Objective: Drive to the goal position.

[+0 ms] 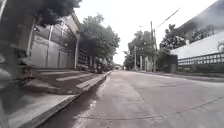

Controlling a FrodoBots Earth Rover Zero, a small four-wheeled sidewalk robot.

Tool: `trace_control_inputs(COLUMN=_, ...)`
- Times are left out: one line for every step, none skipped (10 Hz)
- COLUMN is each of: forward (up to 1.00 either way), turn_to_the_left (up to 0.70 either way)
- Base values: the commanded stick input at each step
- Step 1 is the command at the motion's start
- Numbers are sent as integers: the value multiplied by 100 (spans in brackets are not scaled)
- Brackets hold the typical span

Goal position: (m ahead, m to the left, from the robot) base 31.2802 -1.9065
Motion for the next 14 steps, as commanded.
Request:
trace_control_inputs(forward=4, turn_to_the_left=0)
trace_control_inputs(forward=4, turn_to_the_left=0)
trace_control_inputs(forward=4, turn_to_the_left=0)
trace_control_inputs(forward=4, turn_to_the_left=0)
trace_control_inputs(forward=4, turn_to_the_left=0)
trace_control_inputs(forward=4, turn_to_the_left=0)
trace_control_inputs(forward=5, turn_to_the_left=0)
trace_control_inputs(forward=4, turn_to_the_left=0)
trace_control_inputs(forward=4, turn_to_the_left=0)
trace_control_inputs(forward=5, turn_to_the_left=0)
trace_control_inputs(forward=5, turn_to_the_left=0)
trace_control_inputs(forward=4, turn_to_the_left=0)
trace_control_inputs(forward=5, turn_to_the_left=0)
trace_control_inputs(forward=5, turn_to_the_left=0)
